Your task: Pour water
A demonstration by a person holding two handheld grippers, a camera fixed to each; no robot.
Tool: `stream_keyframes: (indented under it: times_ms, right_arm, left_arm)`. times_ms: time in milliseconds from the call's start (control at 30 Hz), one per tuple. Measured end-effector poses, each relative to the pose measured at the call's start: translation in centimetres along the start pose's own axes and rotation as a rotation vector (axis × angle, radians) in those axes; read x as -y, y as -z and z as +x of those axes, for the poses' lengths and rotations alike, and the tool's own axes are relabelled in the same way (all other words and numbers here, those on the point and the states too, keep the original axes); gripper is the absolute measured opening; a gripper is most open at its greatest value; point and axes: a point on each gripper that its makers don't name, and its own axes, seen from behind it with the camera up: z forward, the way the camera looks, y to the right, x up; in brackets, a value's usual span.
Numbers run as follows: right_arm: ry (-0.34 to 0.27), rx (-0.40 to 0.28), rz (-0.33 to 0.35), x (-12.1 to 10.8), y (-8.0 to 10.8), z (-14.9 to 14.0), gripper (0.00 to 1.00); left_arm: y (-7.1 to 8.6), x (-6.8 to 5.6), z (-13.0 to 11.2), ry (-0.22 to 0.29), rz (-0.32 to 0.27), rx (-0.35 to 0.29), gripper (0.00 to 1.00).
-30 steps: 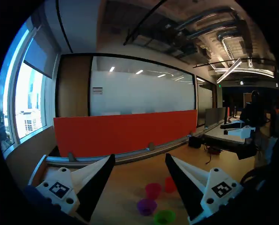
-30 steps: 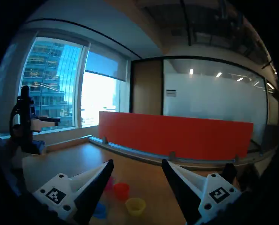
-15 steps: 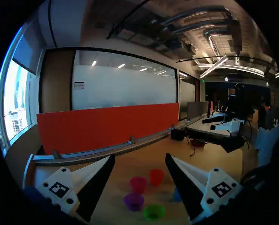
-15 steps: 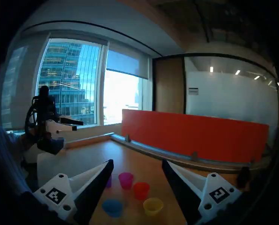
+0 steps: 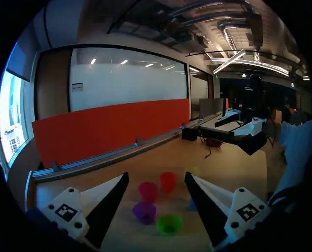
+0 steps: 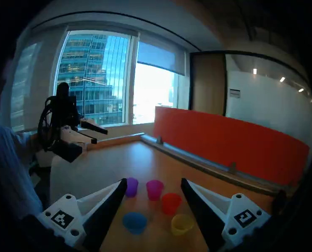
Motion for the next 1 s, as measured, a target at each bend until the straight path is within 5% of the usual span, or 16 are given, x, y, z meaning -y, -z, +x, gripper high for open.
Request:
stream_keyframes:
  times_ms: [1000]
  right_arm:
    - [0.063, 0.200, 0.095, 1.5, -3.8, -12.0, 1.00]
  left_arm:
    - [-3.2, -2.9, -12.2, -0.020, -0.100, 0.178, 0.99]
